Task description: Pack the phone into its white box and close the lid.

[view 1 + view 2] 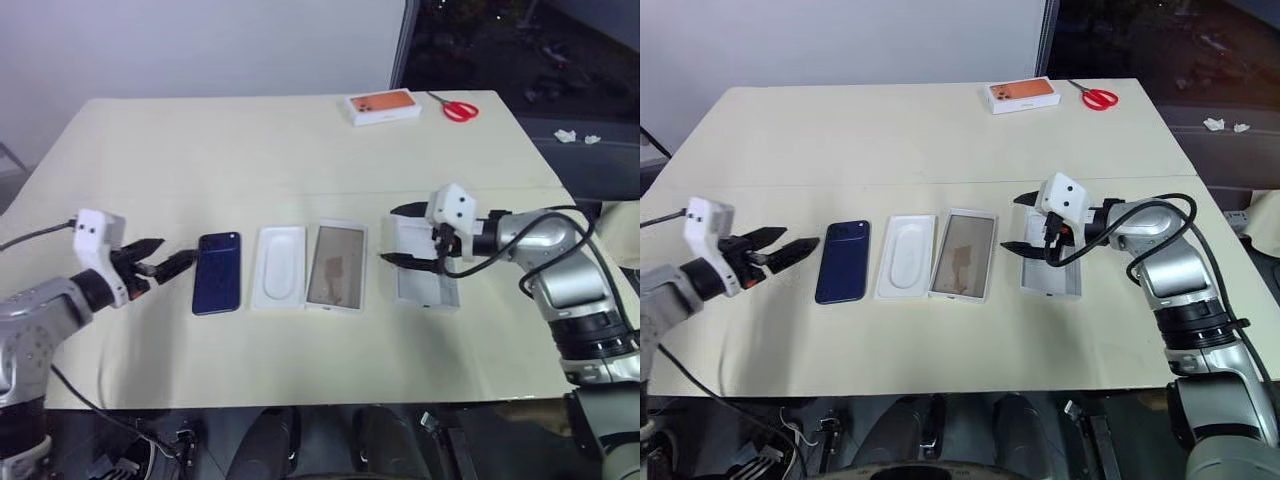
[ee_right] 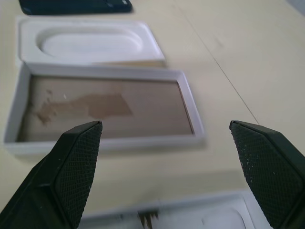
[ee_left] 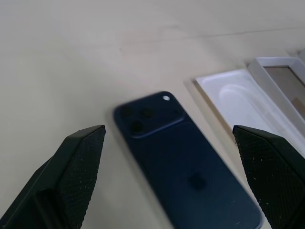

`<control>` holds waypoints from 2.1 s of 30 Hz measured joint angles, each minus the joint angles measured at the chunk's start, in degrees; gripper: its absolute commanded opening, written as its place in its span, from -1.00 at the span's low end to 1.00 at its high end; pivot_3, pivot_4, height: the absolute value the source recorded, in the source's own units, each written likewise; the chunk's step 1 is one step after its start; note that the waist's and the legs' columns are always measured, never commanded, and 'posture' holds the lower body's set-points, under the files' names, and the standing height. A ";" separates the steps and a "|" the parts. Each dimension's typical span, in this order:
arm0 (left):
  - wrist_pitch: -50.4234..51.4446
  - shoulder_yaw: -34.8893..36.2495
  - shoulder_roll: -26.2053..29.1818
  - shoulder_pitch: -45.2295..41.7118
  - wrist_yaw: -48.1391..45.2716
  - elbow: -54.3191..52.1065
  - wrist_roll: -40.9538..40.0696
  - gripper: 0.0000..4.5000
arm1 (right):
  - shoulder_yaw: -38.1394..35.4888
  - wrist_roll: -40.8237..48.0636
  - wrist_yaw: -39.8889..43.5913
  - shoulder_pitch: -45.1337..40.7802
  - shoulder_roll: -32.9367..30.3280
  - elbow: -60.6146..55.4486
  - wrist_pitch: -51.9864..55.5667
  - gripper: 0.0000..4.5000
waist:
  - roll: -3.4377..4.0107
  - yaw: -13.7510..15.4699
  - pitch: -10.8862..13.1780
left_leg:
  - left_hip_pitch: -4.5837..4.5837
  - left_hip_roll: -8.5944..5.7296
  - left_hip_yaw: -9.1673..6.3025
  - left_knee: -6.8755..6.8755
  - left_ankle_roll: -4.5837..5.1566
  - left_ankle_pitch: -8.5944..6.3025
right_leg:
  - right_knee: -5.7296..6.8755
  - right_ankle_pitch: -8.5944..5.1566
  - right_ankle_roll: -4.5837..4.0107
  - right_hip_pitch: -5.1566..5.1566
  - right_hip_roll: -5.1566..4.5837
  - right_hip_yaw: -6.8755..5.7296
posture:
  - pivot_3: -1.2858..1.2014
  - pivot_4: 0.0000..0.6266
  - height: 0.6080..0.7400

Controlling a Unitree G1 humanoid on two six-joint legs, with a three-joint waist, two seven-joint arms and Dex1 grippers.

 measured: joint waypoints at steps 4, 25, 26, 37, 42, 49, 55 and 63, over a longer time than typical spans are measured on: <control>6.88 -1.54 -8.00 -5.00 8.26 0.00 -2.62 1.00 | 0.31 4.91 1.57 0.08 1.62 -5.30 6.22 0.99 | -0.09 -0.01 -0.02 | -0.01 0.01 -0.02 0.07 -0.01 0.00 | 0.03 0.00 0.01 0.01 0.05 0.00 | 0.03 -0.52 1.00; 22.75 0.48 -28.17 -14.70 26.09 4.54 -9.17 1.00 | 0.30 7.98 0.19 -0.07 2.66 -7.32 9.76 0.99 | -0.12 -0.02 -0.04 | 0.00 0.00 -0.02 0.10 -0.31 0.19 | 0.06 0.00 0.01 0.02 0.11 0.01 | 0.03 -0.52 1.00; 23.42 1.11 -28.33 -15.41 26.56 5.29 -9.51 1.00 | 0.30 7.95 0.16 -0.07 2.67 -7.32 9.65 0.99 | -0.12 0.00 -0.04 | 0.00 0.00 -0.02 0.10 -0.32 0.19 | 0.07 0.00 0.01 0.02 0.11 0.00 | 0.03 -0.52 1.00; 28.37 1.68 -26.96 -16.43 25.33 7.11 -10.67 0.42 | 0.30 7.51 -0.36 -0.07 2.68 -7.32 8.54 1.00 | -0.12 -0.02 -0.04 | 0.00 0.00 -0.02 0.11 -0.37 0.22 | 0.06 0.00 0.01 0.03 0.11 0.01 | 0.03 -0.52 1.00; 30.21 1.88 -27.45 -15.60 24.95 7.36 -10.70 -0.01 | 0.30 7.50 -0.69 -0.07 2.68 -7.36 8.53 1.00 | -0.13 0.15 -0.04 | 0.00 -0.01 -0.02 0.12 -0.37 0.22 | 0.05 0.00 0.01 0.05 0.09 0.01 | 0.03 -0.52 1.00; 30.53 2.04 -27.64 -15.67 24.72 7.36 -10.58 -0.27 | 0.30 7.50 -0.96 -0.07 2.69 -7.59 8.50 1.00 | -0.13 0.15 -0.04 | 0.00 -0.02 -0.02 0.12 -0.38 0.22 | 0.05 0.00 0.01 0.05 0.09 0.01 | 0.03 -0.52 1.00; 31.03 1.96 -28.36 -15.36 24.87 7.67 -10.40 -0.97 | 0.30 7.50 -1.14 -0.07 2.72 -8.01 8.50 1.00 | -0.14 0.07 -0.03 | 0.00 -0.01 -0.02 0.11 -0.37 0.22 | 0.05 0.00 0.01 0.03 0.09 0.01 | 0.03 -0.52 1.00; 29.52 8.62 -28.82 -15.85 25.82 8.68 -10.69 -0.97 | 0.30 7.29 -1.40 0.03 2.71 -8.00 8.44 1.00 | -0.16 0.00 -0.02 | 0.00 0.00 -0.02 0.09 -0.37 0.22 | 0.05 0.00 0.01 0.02 0.10 0.01 | 0.03 -0.52 1.00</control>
